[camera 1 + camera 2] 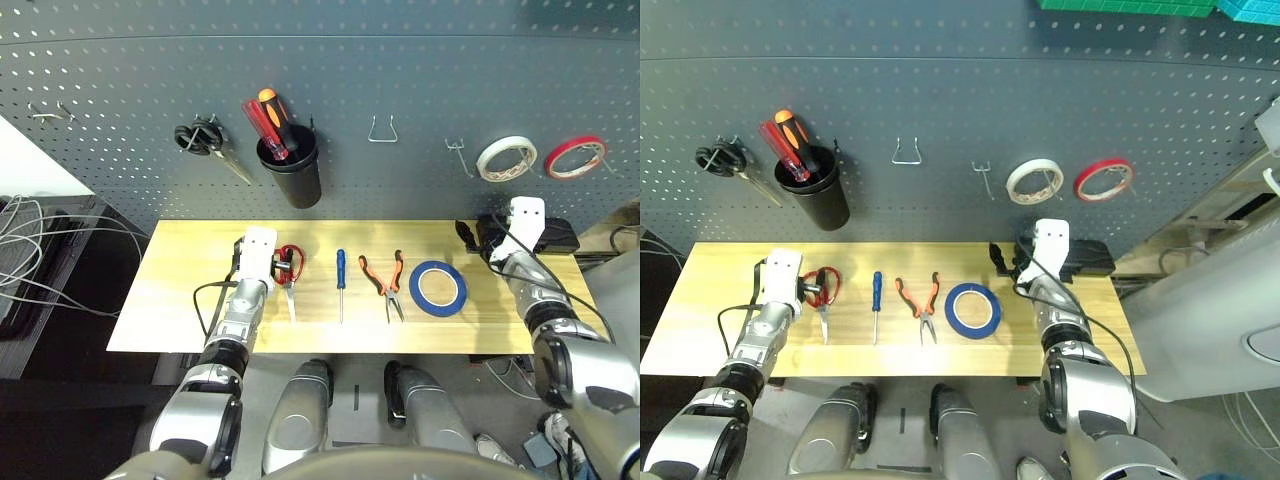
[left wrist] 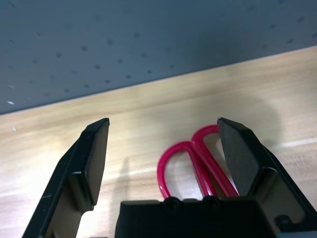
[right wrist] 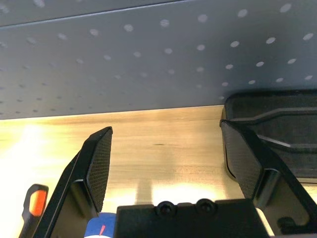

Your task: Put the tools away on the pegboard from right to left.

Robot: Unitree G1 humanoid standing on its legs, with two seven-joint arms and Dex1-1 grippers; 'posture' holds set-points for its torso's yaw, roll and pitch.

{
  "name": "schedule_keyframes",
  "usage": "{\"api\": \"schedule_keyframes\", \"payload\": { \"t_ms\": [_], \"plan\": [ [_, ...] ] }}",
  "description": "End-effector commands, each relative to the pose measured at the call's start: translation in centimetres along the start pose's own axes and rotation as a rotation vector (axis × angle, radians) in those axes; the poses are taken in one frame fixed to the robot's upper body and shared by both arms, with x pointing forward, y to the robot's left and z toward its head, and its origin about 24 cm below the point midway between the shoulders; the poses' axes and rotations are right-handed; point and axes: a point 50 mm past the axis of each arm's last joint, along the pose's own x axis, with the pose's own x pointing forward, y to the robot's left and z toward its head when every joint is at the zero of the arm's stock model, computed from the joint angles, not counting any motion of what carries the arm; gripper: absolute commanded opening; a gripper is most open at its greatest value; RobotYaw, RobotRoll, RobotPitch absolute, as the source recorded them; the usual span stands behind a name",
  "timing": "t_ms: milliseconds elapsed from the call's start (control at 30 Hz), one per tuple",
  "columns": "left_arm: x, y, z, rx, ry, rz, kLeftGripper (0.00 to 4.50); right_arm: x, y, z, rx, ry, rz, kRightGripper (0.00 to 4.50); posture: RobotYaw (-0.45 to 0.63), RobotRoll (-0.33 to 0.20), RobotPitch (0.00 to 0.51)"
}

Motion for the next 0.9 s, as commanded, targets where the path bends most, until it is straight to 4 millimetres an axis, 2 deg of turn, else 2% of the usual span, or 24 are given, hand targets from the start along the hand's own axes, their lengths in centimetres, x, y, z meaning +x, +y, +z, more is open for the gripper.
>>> {"api": "schedule_keyframes", "payload": {
  "t_ms": [33, 167, 300, 500, 667, 900],
  "plan": [
    [-0.1, -0.1, -0.2, 0.022, 0.016, -0.002, 4.45, -0.4, -0.1, -0.9, 0.014, 0.029, -0.003, 4.50, 0.14, 0.000, 0.217],
    [0.0, -1.2, 0.6, 0.012, -0.020, -0.042, 4.45, -0.6, -0.9, -0.3, -0.012, 0.006, -0.008, 4.50, 0.13, 0.000, 0.216],
    [-0.6, -2.4, 2.1, 0.023, -0.087, -0.179, 4.45, -0.8, -1.3, 0.2, -0.001, 0.012, 0.034, 4.50, 0.12, 0.000, 0.226],
    [-2.0, -4.1, 3.9, 0.118, -0.149, -0.420, 4.45, -1.2, 0.0, -1.3, -0.087, 0.187, 0.185, 4.50, 0.11, 0.000, 0.237],
    [-2.6, -5.6, 4.9, 0.208, -0.172, -0.576, 4.45, -1.4, 0.8, -2.0, -0.152, 0.280, 0.186, 4.50, 0.12, 0.000, 0.240],
    [-3.3, -9.5, 5.2, 0.277, -0.204, -0.752, 4.45, -1.2, 1.8, -2.8, -0.186, 0.369, 0.202, 4.50, 0.11, 0.000, 0.266]
  ]
}}
